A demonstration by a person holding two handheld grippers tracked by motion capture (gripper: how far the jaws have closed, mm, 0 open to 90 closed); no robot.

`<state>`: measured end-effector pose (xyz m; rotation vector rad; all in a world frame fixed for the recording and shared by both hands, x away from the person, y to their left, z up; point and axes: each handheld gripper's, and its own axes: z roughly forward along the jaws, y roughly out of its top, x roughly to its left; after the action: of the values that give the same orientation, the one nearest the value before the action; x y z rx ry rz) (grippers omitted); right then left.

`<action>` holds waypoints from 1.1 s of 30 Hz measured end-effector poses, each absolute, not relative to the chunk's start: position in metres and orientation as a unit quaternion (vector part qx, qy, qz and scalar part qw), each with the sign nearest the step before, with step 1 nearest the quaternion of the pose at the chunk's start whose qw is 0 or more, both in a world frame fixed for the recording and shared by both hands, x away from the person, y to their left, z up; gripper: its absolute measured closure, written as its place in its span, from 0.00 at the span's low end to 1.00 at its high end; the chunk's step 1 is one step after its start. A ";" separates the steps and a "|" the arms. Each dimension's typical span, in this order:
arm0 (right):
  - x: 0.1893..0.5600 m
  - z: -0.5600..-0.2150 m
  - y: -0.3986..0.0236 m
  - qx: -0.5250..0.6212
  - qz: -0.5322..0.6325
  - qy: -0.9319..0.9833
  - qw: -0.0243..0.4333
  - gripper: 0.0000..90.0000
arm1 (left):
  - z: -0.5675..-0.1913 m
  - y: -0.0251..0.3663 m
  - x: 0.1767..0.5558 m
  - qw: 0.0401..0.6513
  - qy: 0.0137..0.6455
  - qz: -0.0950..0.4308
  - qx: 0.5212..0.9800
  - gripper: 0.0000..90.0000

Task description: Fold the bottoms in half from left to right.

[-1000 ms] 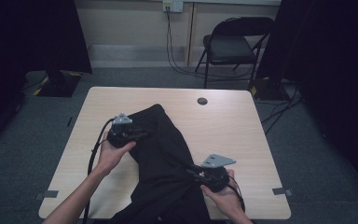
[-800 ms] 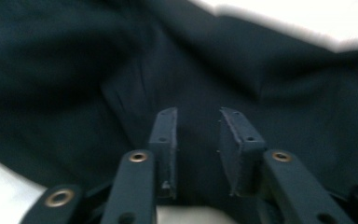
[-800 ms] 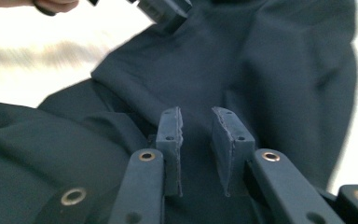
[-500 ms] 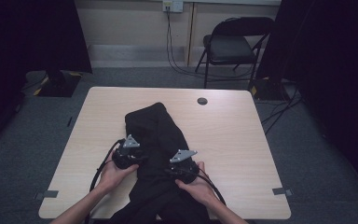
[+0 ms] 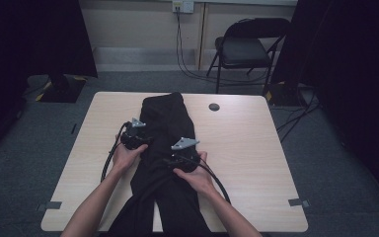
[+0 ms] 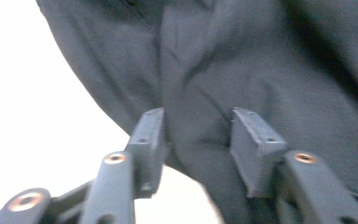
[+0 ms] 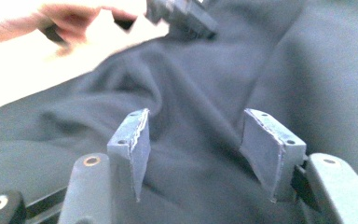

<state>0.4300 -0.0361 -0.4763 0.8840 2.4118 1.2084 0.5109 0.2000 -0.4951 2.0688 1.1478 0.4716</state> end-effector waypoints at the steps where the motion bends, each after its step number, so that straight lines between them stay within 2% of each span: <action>1: 0.425 -0.467 -0.046 0.306 0.428 0.837 0.149 0.46 | -0.495 0.200 0.511 0.357 0.445 0.183 0.801 0.58; 5: 0.404 -0.450 -0.085 0.310 0.439 0.830 0.149 0.48 | -0.468 0.208 0.484 0.418 0.426 0.160 0.786 0.57; 7: 0.399 -0.448 -0.095 0.314 0.438 0.830 0.144 0.48 | -0.461 0.208 0.474 0.425 0.417 0.156 0.788 0.55; 9: 0.379 -0.448 -0.122 0.322 0.428 0.830 0.156 0.47 | -0.449 0.204 0.445 0.423 0.378 0.150 0.810 0.50; 11: 0.368 -0.454 -0.132 0.324 0.411 0.837 0.157 0.46 | -0.448 0.201 0.424 0.440 0.371 0.117 0.809 0.46; 15: 0.354 -0.470 -0.139 0.321 0.383 0.853 0.149 0.44 | -0.448 0.195 0.397 0.435 0.344 0.125 0.823 0.42; 16: 0.348 -0.478 -0.137 0.313 0.366 0.864 0.148 0.43 | -0.449 0.193 0.390 0.442 0.340 0.115 0.822 0.35; 18: 0.344 -0.478 -0.131 0.297 0.367 0.869 0.148 0.43 | -0.457 0.186 0.375 0.425 0.319 0.084 0.843 0.28; 21: 0.344 -0.485 -0.120 0.292 0.360 0.876 0.135 0.40 | -0.468 0.179 0.368 0.410 0.305 0.065 0.857 0.24; 30: 0.347 -0.494 -0.110 0.281 0.347 0.883 0.146 0.38 | -0.480 0.158 0.359 0.379 0.291 0.067 0.876 0.22; 32: 0.347 -0.493 -0.114 0.286 0.347 0.882 0.144 0.36 | -0.482 0.157 0.357 0.353 0.286 0.086 0.887 0.24; 33: 0.347 -0.492 -0.116 0.287 0.350 0.880 0.145 0.37 | -0.485 0.155 0.355 0.332 0.280 0.117 0.893 0.30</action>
<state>0.3474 -0.1161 -0.4917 0.8282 2.5344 1.0087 0.3552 0.1554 -0.4853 2.3341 0.7328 0.3062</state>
